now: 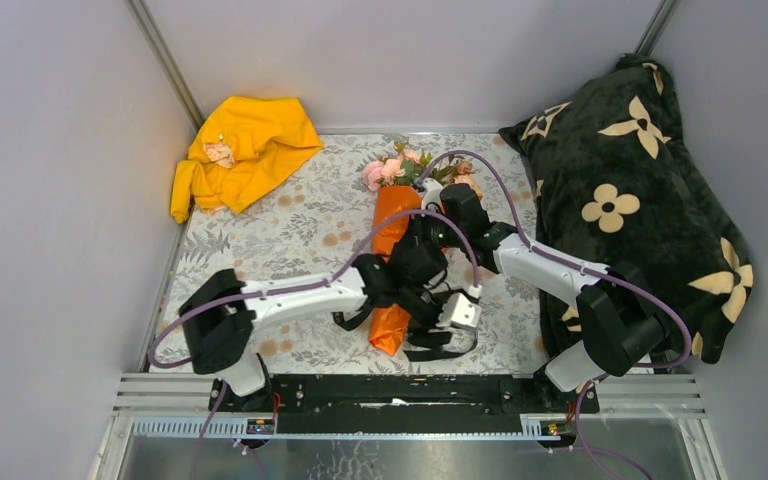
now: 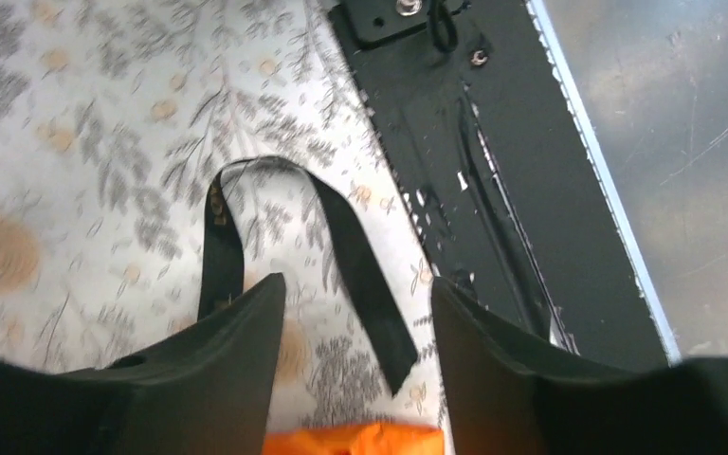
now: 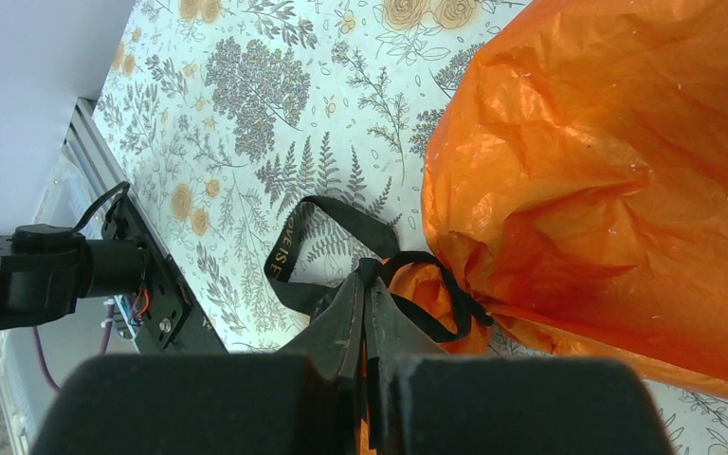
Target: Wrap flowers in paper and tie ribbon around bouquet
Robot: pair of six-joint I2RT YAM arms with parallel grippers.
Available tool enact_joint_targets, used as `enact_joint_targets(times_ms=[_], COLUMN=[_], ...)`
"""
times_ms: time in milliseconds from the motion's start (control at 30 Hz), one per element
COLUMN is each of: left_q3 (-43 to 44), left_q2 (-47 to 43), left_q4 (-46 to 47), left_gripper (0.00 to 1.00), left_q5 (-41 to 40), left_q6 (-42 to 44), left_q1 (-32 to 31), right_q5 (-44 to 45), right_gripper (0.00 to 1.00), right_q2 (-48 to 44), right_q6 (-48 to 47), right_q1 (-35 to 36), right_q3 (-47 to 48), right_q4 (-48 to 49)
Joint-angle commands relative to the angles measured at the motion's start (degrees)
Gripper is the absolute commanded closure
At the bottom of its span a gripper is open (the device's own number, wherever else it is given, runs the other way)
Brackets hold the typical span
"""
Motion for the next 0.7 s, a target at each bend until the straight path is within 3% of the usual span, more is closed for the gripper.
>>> enact_joint_targets(times_ms=[0, 67, 167, 367, 467, 533, 667], left_q3=[2.87, 3.89, 1.64, -10.5, -17.03, -20.78, -27.14], left_q2=[-6.27, -7.61, -12.06, -24.17, -26.04, -26.2, -25.49], left_q4=[-11.13, -15.65, -15.32, 9.17, 18.77, 24.22, 35.44], left_gripper=[0.2, 0.13, 0.17, 0.39, 0.41, 0.39, 0.17], left_q5=[-1.6, -0.3, 1.87, 0.38, 0.2, 2.65, 2.47], left_q6=[5.25, 4.44, 1.35, -18.56, -27.19, -29.36, -31.1], left_q1=[5.84, 9.51, 17.04, 28.35, 32.98, 35.52, 36.4], right_q5=[-1.14, -0.89, -0.28, 0.33, 0.89, 1.28, 0.92], right_gripper=[1.0, 1.0, 1.0, 1.0, 1.0, 1.0, 1.0], right_q2=[-1.35, -1.81, -1.84, -0.86, -1.89, -2.65, -3.28], right_q6=[2.67, 3.62, 4.31, 5.62, 6.85, 7.29, 6.75], right_q1=[-0.08, 0.17, 1.06, 2.82, 3.01, 2.99, 3.49], right_q3=[1.66, 1.36, 1.63, 2.84, 2.61, 2.5, 2.56], right_q4=[1.54, 2.22, 2.45, 3.06, 4.46, 5.09, 5.65])
